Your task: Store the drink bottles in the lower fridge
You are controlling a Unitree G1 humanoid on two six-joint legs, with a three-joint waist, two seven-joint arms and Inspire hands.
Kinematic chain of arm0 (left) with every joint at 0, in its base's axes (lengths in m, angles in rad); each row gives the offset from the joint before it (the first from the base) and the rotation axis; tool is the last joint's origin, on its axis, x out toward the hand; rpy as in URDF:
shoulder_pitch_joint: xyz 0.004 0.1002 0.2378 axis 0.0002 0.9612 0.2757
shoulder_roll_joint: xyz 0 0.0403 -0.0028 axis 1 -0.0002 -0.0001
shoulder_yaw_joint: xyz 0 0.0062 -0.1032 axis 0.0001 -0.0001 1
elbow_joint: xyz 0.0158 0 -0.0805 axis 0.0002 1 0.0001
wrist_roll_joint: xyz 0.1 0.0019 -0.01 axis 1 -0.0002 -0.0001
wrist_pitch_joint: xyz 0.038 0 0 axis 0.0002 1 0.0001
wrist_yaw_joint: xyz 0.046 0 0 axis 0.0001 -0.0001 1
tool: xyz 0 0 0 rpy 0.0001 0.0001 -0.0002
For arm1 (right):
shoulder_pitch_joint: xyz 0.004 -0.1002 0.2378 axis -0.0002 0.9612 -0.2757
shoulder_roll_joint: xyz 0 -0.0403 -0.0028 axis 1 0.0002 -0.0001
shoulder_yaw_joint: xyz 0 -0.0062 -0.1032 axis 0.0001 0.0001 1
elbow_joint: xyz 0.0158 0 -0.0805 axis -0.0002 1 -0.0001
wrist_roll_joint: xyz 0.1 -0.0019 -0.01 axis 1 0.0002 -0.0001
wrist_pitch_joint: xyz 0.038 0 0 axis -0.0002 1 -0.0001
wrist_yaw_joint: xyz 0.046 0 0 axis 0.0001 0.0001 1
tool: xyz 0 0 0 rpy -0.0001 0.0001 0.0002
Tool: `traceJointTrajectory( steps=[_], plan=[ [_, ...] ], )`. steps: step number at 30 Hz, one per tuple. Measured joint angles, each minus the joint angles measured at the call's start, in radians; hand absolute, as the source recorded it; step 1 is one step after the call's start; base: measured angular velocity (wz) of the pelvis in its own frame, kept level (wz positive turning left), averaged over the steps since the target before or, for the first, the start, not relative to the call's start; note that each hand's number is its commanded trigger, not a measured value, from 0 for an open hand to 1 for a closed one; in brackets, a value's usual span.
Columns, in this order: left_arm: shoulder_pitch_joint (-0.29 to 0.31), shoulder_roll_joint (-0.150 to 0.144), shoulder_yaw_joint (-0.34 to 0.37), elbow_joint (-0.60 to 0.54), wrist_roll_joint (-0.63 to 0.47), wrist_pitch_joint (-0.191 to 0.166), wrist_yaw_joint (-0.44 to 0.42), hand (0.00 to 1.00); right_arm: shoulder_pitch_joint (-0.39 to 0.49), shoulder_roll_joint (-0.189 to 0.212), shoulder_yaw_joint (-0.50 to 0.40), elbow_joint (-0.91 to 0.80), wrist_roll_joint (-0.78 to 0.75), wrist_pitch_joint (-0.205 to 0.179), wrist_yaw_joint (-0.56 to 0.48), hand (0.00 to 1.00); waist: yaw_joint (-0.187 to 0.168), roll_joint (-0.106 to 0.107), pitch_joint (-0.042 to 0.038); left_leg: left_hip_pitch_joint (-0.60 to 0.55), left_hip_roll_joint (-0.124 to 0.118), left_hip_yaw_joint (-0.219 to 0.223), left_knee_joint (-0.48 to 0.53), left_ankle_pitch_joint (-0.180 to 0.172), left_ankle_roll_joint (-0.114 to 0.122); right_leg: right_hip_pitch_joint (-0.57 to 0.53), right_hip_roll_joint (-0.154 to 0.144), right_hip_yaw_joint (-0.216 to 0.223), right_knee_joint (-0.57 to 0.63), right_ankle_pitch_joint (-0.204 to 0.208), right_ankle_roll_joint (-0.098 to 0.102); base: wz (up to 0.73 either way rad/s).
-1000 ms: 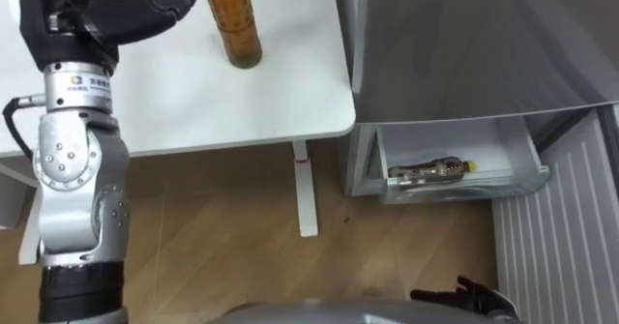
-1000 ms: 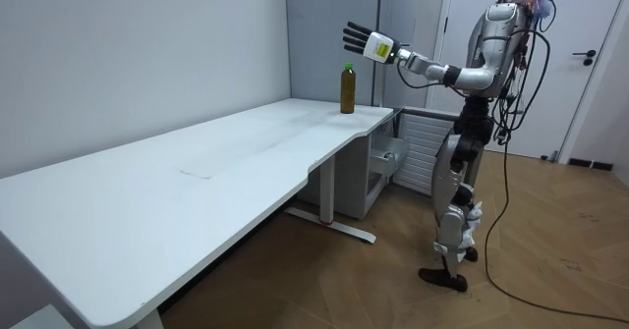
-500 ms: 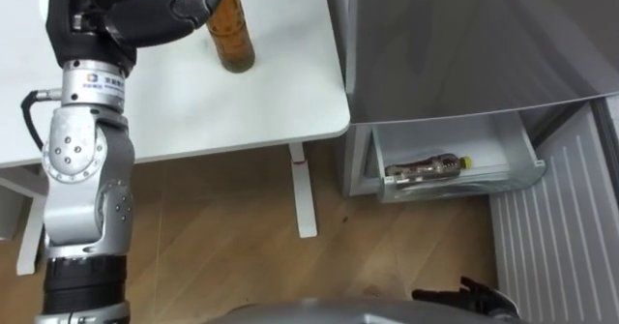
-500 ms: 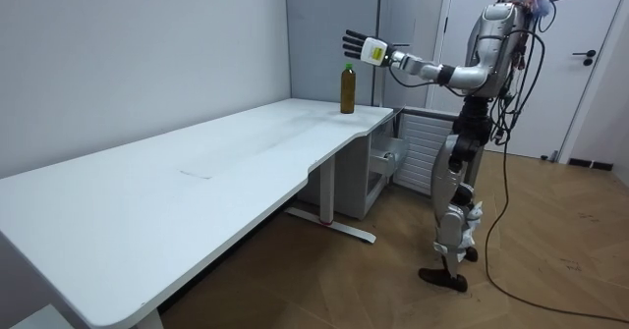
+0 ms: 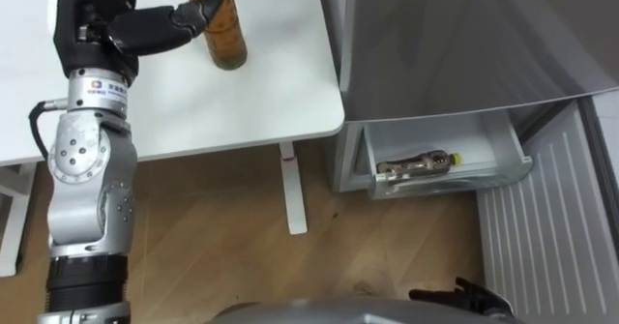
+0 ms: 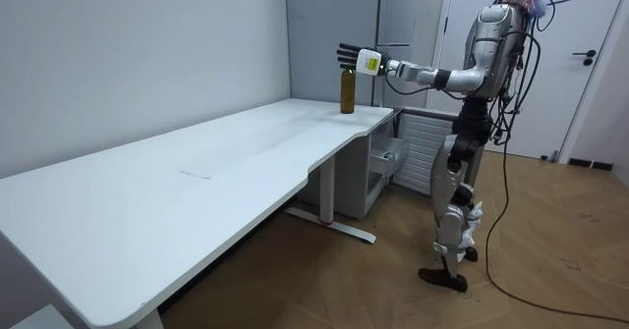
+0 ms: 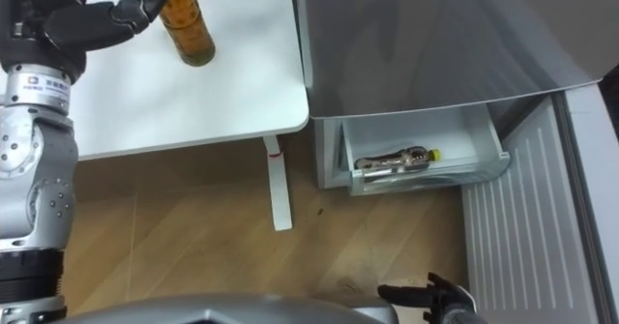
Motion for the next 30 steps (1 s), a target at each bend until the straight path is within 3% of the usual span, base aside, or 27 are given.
traceJointTrajectory(
  steps=[5, 9, 20, 25, 30],
  plan=[
    [0.0, 0.0, 0.0, 0.029, 0.0, 0.004, -0.001, 0.0, -0.004, 0.001, -0.002, 0.0, -0.008, 0.008, -0.003, 0.0, -0.011, 0.0, -0.0013, 0.001, 0.001, 0.0, 0.001, 0.0, 0.0, 0.003, 0.0, -0.002, 0.0, 0.0, 0.0, 0.0],
    [0.0, -0.001, 0.0, 0.055, 0.0, 0.034, -0.007, 0.0, -0.004, 0.004, -0.012, -0.002, -0.008, 0.009, -0.003, 0.0, -0.018, 0.001, -0.0013, 0.0, 0.003, 0.001, 0.001, 0.0, 0.0, 0.002, 0.002, 0.0, 0.0, 0.002, -0.003, 0.0],
    [-0.001, -0.004, -0.003, 0.06, -0.003, 0.034, -0.025, 0.0, 0.003, 0.004, -0.038, -0.003, -0.007, 0.009, -0.003, 0.0, -0.023, 0.008, 0.0005, 0.004, 0.007, 0.002, -0.003, 0.001, -0.002, 0.003, 0.007, 0.001, -0.002, 0.003, -0.005, 0.0],
    [-0.013, -0.004, -0.01, 0.131, -0.004, 0.035, -0.022, 0.0, -0.001, 0.007, -0.037, -0.007, -0.006, 0.009, -0.004, 0.0, -0.026, 0.007, 0.002, 0.013, 0.007, 0.008, -0.007, 0.001, -0.002, 0.007, 0.007, 0.002, -0.002, 0.003, -0.005, -0.03],
    [-0.019, -0.004, -0.037, 0.178, -0.088, 0.035, 0.002, 0.0, -0.002, 0.007, -0.036, -0.008, -0.008, 0.009, -0.012, 0.0, -0.026, 0.008, 0.0013, 0.017, 0.009, 0.012, -0.006, -0.001, -0.003, 0.003, 0.007, 0.003, 0.0, 0.003, -0.005, 0.0]
  ],
)
